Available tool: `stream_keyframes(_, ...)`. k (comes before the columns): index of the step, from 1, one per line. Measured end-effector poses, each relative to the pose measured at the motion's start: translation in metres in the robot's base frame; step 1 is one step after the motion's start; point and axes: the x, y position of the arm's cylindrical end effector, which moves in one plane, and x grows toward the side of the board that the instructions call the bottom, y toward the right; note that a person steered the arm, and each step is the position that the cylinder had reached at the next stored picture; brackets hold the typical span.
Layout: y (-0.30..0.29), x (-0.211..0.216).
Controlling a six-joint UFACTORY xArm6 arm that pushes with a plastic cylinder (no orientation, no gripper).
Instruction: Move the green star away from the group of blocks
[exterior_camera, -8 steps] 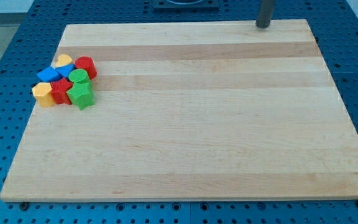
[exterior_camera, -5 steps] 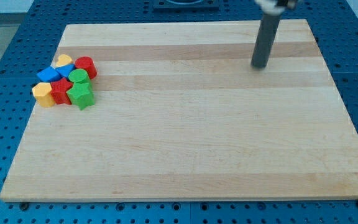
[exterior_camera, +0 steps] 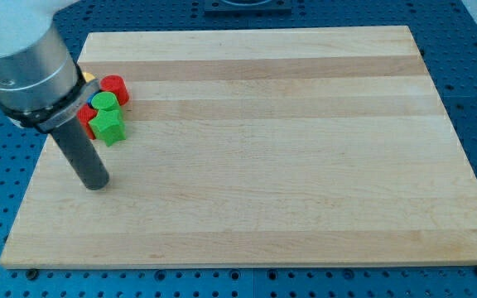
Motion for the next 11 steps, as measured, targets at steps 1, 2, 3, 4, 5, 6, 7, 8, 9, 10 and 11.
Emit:
stream_keyframes(1, -0.038, -0.015)
stream_keyframes(2, -0.037, -0.064)
stream_keyframes(3, -0.009, -0.071)
stream_keyframes(4, 0.029, -0.076)
stream_keyframes(5, 0.056, -0.115)
stream_keyframes(6, 0.056, -0.128)
stream_keyframes(7, 0.038, -0.103)
stream_keyframes(8, 0.009, -0.092)
stream_keyframes(9, 0.009, -0.12)
stream_keyframes(10, 0.009, -0.166)
stream_keyframes(11, 0.052, -0.174)
